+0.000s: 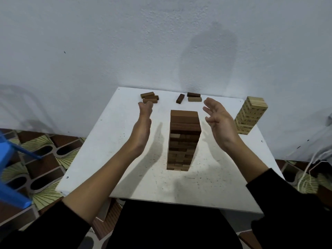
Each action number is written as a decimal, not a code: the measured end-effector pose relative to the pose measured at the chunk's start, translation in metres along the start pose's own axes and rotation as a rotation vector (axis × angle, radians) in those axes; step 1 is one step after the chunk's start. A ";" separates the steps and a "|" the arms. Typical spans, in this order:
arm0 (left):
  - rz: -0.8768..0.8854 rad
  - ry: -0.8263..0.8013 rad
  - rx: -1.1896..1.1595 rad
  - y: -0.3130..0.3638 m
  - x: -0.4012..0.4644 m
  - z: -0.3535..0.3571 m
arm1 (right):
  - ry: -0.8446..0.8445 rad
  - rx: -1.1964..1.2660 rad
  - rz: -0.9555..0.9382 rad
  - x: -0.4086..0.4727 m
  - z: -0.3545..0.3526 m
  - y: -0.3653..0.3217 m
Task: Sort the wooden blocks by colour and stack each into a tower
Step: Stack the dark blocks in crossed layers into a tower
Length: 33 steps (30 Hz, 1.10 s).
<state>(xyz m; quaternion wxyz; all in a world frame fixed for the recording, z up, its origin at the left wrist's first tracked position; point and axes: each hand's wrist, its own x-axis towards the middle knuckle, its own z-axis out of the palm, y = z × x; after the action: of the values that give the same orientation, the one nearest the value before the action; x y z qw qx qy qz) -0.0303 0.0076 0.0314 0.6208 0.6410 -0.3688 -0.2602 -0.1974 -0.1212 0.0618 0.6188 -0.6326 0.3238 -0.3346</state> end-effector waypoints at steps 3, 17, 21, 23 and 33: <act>-0.030 0.116 0.034 -0.010 0.022 -0.012 | 0.040 -0.218 -0.007 0.029 -0.003 0.006; 0.043 -0.079 0.657 -0.088 0.173 -0.011 | -0.107 -0.840 -0.007 0.224 -0.011 0.087; 0.107 -0.304 0.733 -0.097 0.211 0.014 | -0.105 -1.032 -0.027 0.266 -0.017 0.098; 0.183 -0.375 0.800 -0.095 0.225 0.029 | -0.169 -1.112 -0.015 0.277 -0.020 0.102; 0.133 -0.532 0.956 -0.107 0.266 0.070 | -0.157 -1.135 -0.026 0.295 -0.021 0.124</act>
<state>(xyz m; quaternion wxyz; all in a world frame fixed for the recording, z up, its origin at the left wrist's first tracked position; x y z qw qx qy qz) 0.0877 -0.2510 -0.0474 0.1609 0.7391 -0.6297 -0.1772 -0.0472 -0.3792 -0.0549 0.2002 -0.8928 0.3979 -0.0677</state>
